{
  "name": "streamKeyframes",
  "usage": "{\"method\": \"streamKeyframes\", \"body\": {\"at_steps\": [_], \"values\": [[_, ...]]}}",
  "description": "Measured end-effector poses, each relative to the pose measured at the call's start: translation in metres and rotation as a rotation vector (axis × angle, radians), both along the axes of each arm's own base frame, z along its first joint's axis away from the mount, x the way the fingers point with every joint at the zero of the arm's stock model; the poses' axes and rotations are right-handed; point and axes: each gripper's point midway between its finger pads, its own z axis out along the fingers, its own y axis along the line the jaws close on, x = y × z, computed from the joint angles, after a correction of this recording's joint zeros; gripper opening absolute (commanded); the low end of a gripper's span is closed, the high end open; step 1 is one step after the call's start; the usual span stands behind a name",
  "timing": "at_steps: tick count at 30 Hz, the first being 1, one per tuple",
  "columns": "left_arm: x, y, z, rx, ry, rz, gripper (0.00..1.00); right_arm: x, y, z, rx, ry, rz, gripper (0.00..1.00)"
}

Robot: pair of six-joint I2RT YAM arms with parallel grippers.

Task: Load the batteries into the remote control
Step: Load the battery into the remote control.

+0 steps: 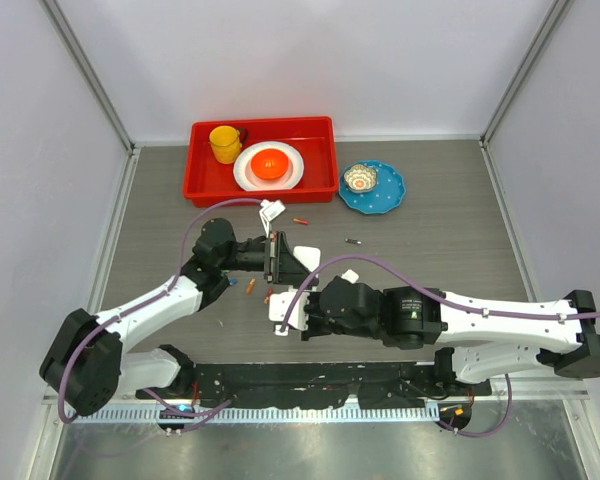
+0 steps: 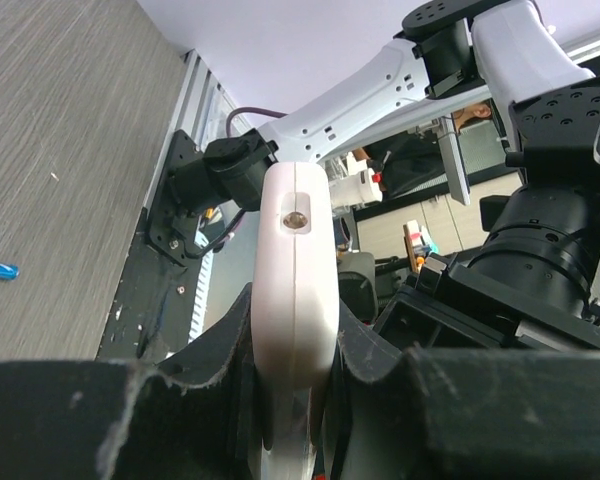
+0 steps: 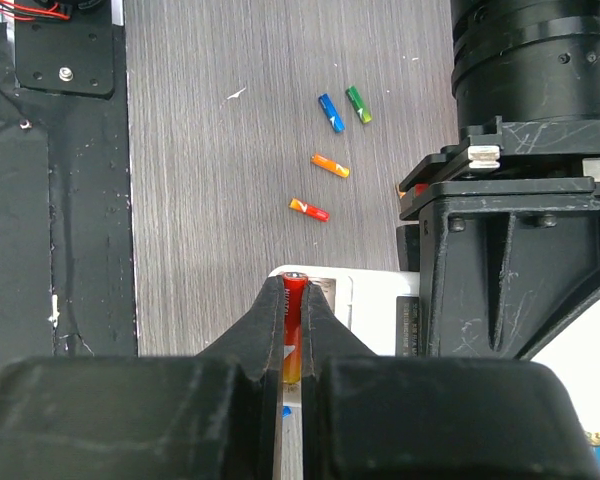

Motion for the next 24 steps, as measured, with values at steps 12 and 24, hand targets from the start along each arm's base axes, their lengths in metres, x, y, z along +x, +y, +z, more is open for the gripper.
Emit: {"method": "streamKeyframes", "body": {"at_steps": [12, 24], "values": [[-0.0005, 0.0004, -0.0087, 0.034, 0.004, -0.004, 0.0, -0.0031, 0.0043, -0.0098, -0.055, 0.005, 0.013, 0.01], [0.0025, 0.0052, -0.0029, 0.051, -0.016, 0.014, 0.0, -0.0011, 0.0062, -0.0057, -0.041, -0.007, 0.006, 0.01]]}}
